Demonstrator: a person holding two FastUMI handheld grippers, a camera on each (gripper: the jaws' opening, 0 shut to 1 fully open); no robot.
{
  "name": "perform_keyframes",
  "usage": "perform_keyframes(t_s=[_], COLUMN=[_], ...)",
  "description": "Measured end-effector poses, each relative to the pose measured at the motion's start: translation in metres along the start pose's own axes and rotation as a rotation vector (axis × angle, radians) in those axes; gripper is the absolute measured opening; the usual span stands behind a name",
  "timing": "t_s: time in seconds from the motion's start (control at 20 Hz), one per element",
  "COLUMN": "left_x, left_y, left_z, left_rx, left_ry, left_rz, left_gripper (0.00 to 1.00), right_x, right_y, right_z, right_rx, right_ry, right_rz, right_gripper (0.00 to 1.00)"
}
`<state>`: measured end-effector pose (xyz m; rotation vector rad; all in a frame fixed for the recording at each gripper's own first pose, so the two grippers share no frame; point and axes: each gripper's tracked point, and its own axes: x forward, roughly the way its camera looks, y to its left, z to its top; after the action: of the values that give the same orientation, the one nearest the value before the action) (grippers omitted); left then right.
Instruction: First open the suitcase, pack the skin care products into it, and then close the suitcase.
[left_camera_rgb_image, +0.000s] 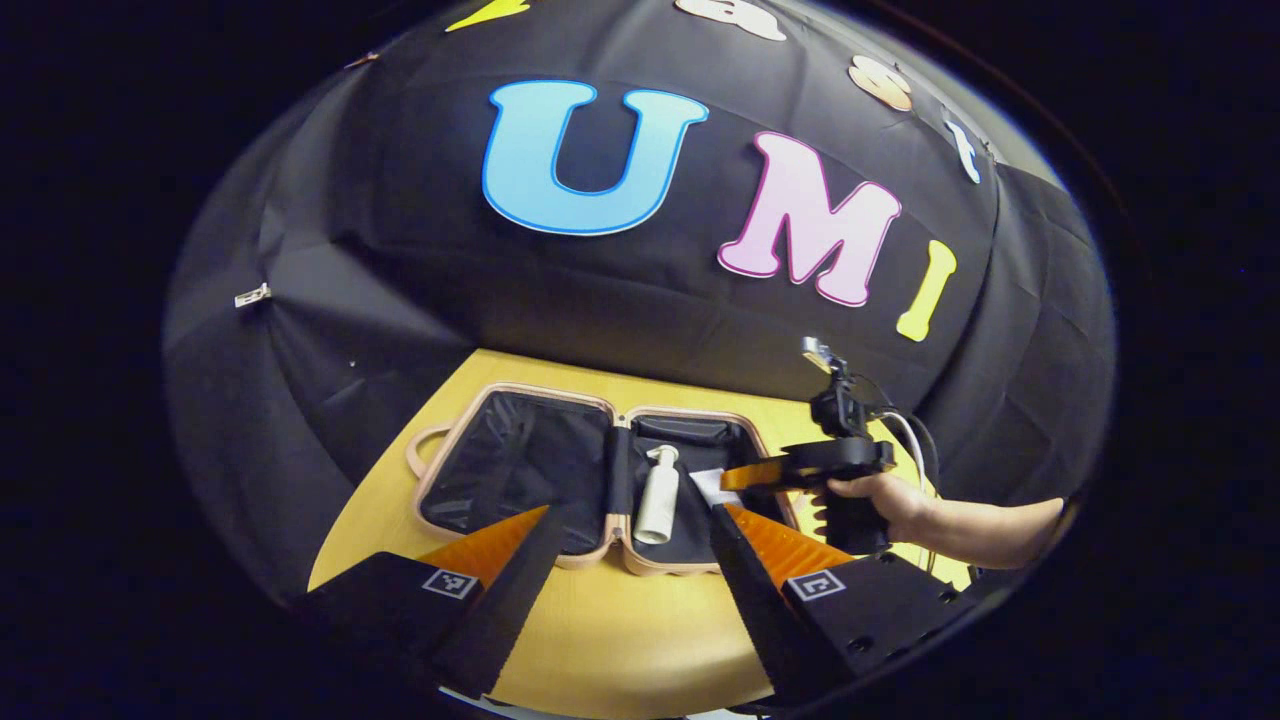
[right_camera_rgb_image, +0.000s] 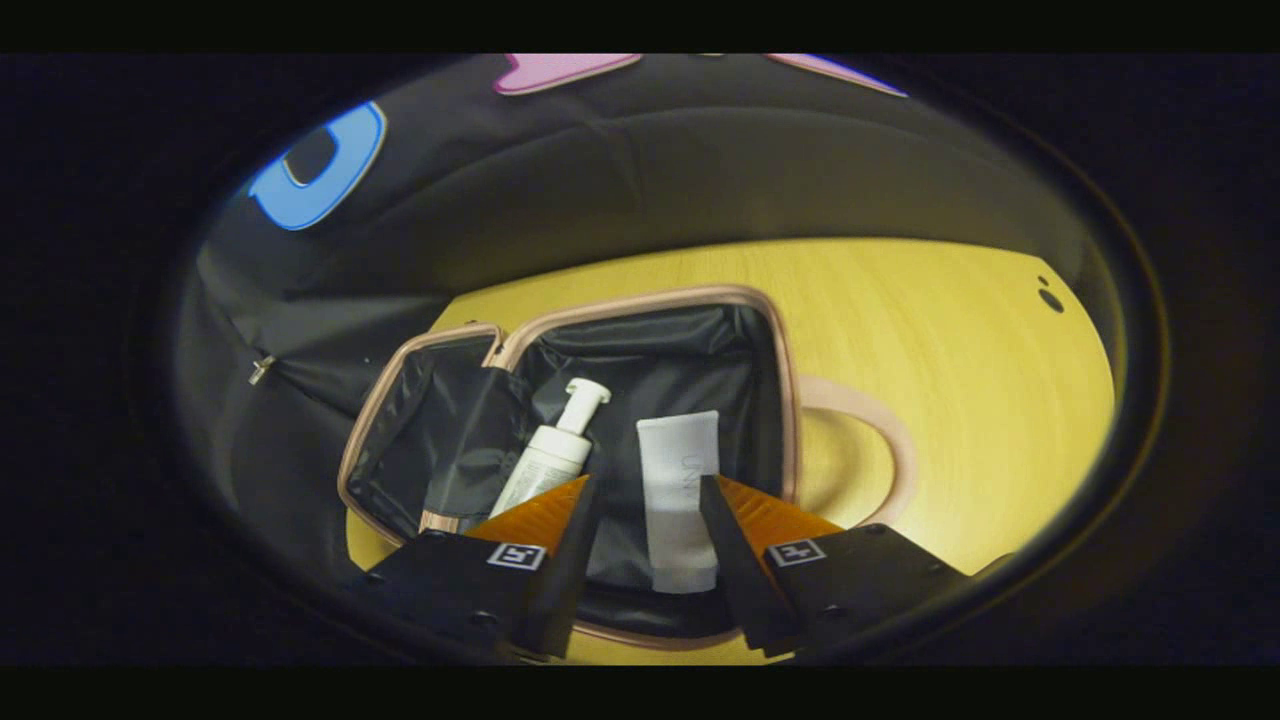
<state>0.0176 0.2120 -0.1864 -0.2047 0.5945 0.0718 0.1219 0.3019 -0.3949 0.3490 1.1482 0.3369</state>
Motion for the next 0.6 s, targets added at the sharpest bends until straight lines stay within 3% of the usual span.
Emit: perform_keyframes(t_s=[0.05,0.1,0.2,0.25,0.3,0.55,0.6], left_x=[0.006,0.011,0.020,0.029,0.038,0.087,0.100], left_y=[0.013,0.023,0.046,0.066,0.085,0.161,0.173], left_z=[0.003,0.006,0.007,0.005,0.006,0.005,0.006], left_rx=[-0.011,-0.018,-0.034,-0.043,-0.050,-0.064,-0.079], left_ry=[-0.029,-0.045,-0.054,-0.049,-0.042,0.007,0.012], left_rz=[0.019,0.021,0.028,0.049,0.072,0.086,0.075], left_gripper=[0.97,0.96,0.97,0.96,0.96,0.97,0.92], right_x=[-0.015,-0.028,-0.057,-0.070,-0.087,-0.174,-0.187], right_y=[-0.001,-0.001,0.000,-0.003,-0.006,-0.018,-0.019], right_z=[0.009,0.020,0.042,0.049,0.060,0.103,0.107], right_rx=[-0.023,-0.033,-0.023,-0.021,-0.021,-0.067,-0.082], right_ry=[-0.045,-0.093,-0.203,-0.256,-0.307,-0.567,-0.600], right_rz=[-0.001,-0.001,0.003,-0.001,-0.007,-0.047,-0.057], right_gripper=[0.70,0.69,1.00,0.91,0.98,0.97,0.97])
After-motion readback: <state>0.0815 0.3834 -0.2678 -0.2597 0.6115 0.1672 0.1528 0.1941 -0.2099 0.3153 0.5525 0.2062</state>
